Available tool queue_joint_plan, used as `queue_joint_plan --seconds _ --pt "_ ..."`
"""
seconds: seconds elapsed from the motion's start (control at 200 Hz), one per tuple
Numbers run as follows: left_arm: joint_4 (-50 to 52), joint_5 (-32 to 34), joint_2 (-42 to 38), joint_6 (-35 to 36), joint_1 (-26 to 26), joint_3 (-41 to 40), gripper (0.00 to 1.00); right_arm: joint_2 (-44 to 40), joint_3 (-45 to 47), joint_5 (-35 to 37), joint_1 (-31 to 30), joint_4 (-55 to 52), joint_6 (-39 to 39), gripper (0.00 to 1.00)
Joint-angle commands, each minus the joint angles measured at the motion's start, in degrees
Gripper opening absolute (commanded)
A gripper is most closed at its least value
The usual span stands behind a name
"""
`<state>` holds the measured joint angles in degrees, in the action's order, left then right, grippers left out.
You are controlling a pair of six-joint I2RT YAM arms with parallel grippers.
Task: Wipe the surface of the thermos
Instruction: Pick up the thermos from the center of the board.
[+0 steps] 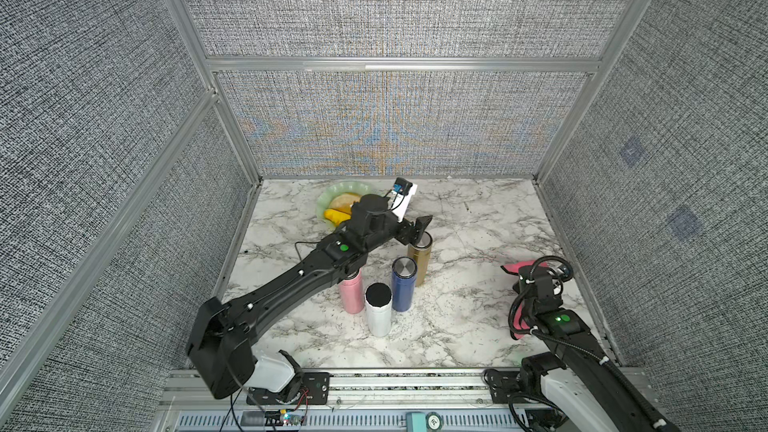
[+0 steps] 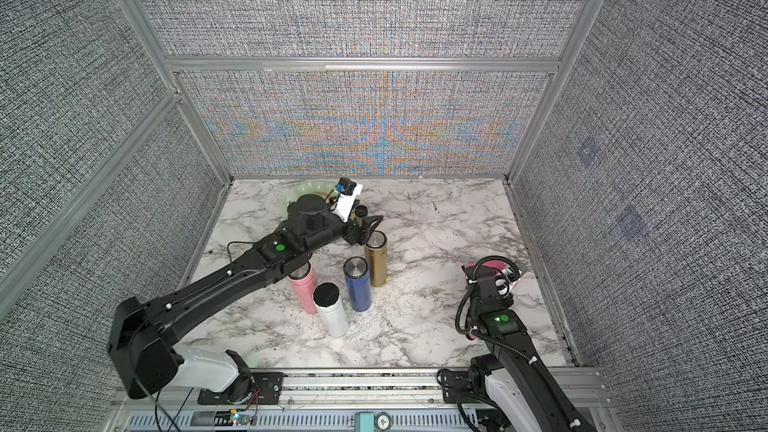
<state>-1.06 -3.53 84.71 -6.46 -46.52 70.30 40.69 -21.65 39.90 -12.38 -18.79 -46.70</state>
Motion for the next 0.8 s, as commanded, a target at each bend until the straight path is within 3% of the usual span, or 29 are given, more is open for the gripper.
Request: queue_joint_plan --seconds 0.0,0.295,0.65,0.795 --pt "9.4 3.2 5.1 2.0 -1.3 4.8 0.85 1.0 0.6 3.2 0.3 1.4 -0.2 0.0" --pt "19.4 11.1 8.7 0.5 -3.8 9.0 0.85 0.0 2.8 1.1 0.3 4.3 1.4 0.0" --pt "23.0 11.5 6.0 0.4 -7.7 8.7 0.85 -4.0 4.4 1.1 0.3 4.6 -0.7 0.0" --pt "25.9 12.7 8.3 0.1 -8.6 10.4 0.85 -5.1 5.2 0.7 0.3 4.9 -1.2 0.0"
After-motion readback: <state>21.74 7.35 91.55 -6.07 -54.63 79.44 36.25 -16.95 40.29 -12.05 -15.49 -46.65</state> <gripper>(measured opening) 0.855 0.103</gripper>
